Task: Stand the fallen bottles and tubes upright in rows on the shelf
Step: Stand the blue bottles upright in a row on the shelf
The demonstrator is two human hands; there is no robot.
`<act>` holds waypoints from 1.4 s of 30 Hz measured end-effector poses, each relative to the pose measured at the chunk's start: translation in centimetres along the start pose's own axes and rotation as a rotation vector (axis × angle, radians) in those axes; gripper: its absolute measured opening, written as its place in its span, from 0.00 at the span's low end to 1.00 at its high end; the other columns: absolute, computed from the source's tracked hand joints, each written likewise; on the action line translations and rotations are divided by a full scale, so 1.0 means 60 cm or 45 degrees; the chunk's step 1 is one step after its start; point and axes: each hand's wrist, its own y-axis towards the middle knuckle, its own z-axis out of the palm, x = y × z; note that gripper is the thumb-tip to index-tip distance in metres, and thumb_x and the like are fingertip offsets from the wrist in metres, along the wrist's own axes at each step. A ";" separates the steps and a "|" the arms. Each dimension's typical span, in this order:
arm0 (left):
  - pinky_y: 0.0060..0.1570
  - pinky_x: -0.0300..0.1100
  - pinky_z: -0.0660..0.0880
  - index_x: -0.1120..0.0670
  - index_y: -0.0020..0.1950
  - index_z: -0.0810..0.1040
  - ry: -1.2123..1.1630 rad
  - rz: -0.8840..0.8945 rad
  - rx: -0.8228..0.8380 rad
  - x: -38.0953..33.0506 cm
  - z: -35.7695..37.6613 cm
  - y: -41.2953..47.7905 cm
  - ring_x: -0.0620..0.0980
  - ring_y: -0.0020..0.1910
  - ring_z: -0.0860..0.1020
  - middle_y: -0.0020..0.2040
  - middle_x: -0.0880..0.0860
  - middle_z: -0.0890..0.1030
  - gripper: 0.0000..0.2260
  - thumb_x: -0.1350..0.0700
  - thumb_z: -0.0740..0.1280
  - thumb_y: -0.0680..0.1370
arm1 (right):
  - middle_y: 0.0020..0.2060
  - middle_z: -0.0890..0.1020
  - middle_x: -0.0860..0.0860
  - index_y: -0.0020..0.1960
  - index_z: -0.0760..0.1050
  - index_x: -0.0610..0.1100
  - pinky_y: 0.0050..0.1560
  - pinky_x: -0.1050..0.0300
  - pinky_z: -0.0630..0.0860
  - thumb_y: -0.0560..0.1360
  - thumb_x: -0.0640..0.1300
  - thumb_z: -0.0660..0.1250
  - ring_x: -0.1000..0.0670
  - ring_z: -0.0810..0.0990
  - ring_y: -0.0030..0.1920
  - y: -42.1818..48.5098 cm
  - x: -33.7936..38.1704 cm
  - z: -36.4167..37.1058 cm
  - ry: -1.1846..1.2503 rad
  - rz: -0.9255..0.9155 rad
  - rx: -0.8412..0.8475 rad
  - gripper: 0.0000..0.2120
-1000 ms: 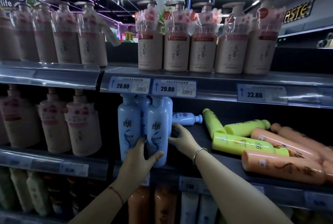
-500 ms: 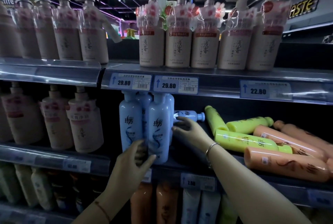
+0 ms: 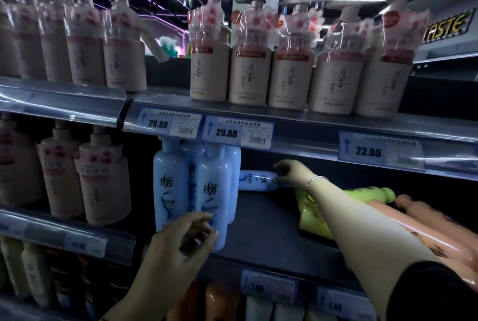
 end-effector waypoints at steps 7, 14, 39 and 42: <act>0.40 0.31 0.78 0.40 0.51 0.78 -0.066 0.088 -0.078 -0.025 0.015 0.001 0.41 0.41 0.84 0.41 0.42 0.84 0.13 0.43 0.68 0.67 | 0.70 0.73 0.49 0.74 0.66 0.46 0.63 0.63 0.65 0.72 0.50 0.73 0.47 0.71 0.69 0.021 -0.004 0.008 -0.161 -0.012 0.137 0.33; 0.42 0.39 0.80 0.39 0.50 0.78 -0.050 0.134 -0.074 -0.034 0.025 -0.002 0.41 0.42 0.84 0.42 0.40 0.84 0.12 0.42 0.67 0.67 | 0.64 0.75 0.47 0.68 0.70 0.54 0.61 0.57 0.68 0.64 0.62 0.75 0.45 0.72 0.63 0.008 -0.003 0.007 -0.393 -0.012 0.158 0.35; 0.41 0.26 0.75 0.45 0.46 0.81 -0.144 0.201 0.197 -0.040 -0.024 -0.020 0.40 0.43 0.82 0.44 0.40 0.82 0.08 0.60 0.71 0.74 | 0.46 0.79 0.54 0.51 0.76 0.51 0.40 0.63 0.69 0.59 0.53 0.80 0.52 0.75 0.46 -0.157 0.032 -0.039 0.211 -0.011 -0.333 0.23; 0.42 0.29 0.76 0.46 0.47 0.80 -0.229 0.184 0.251 -0.042 -0.005 -0.014 0.42 0.45 0.82 0.45 0.41 0.83 0.05 0.54 0.68 0.73 | 0.49 0.79 0.55 0.51 0.75 0.50 0.45 0.62 0.71 0.60 0.49 0.80 0.53 0.75 0.48 -0.199 0.024 -0.048 0.383 -0.005 -0.484 0.22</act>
